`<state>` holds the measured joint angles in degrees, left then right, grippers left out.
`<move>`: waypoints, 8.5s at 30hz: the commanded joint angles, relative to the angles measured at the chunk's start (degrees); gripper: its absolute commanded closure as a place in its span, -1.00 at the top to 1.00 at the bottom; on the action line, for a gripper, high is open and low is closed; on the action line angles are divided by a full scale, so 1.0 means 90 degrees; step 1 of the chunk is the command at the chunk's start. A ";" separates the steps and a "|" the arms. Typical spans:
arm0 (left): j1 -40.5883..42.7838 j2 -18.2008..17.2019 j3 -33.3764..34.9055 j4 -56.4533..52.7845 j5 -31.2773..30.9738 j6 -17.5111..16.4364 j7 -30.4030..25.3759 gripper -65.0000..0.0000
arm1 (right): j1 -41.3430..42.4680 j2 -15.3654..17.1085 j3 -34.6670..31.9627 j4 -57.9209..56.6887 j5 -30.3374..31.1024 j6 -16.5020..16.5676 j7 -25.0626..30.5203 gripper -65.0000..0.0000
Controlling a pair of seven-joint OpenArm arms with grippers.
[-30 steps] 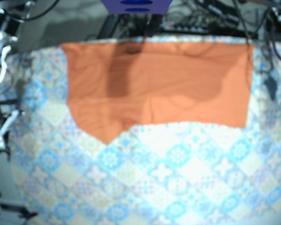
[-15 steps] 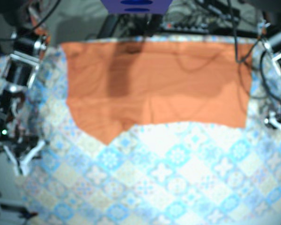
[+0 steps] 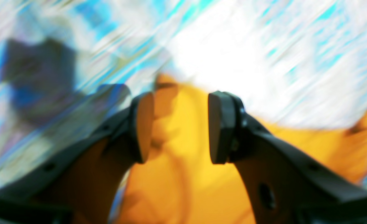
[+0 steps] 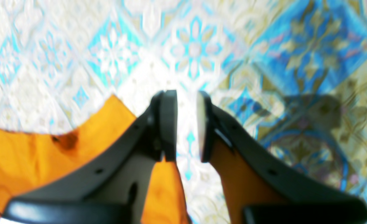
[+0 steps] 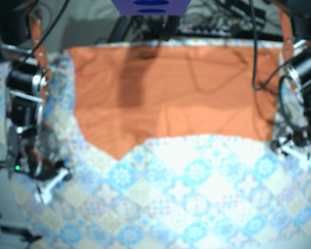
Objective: Fold the T-shirt properly
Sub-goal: 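Lower both grippers onto the orange shirt's two side edges, then close both grippers on the shirt's side edges, then pull the grasped side edges inward toward each other with both grippers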
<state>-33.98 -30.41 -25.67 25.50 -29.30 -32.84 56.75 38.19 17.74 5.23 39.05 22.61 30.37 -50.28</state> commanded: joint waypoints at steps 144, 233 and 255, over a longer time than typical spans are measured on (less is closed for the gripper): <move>0.0645 0.0551 -0.0073 -0.1031 -0.0364 0.0792 -0.2394 -0.40 | -0.0879 -0.0452 -0.0030 0.0902 0.0032 -0.0371 0.0678 -0.27; 0.0654 0.0532 -0.0073 -0.1021 -0.0364 0.0782 -0.2413 -1.00 | -0.0830 -0.1009 -0.1837 -0.0397 0.0013 -0.0361 0.1636 -1.00; 0.1826 0.0483 -0.0083 0.0982 -0.0364 0.0762 -0.2022 -1.00 | -0.1563 -0.0637 -0.1778 0.1605 0.0013 -0.0371 0.1479 -1.00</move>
<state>-17.17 -24.77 -26.37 33.47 -33.19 -26.52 38.22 22.70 11.20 -11.09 52.23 21.91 26.74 -38.15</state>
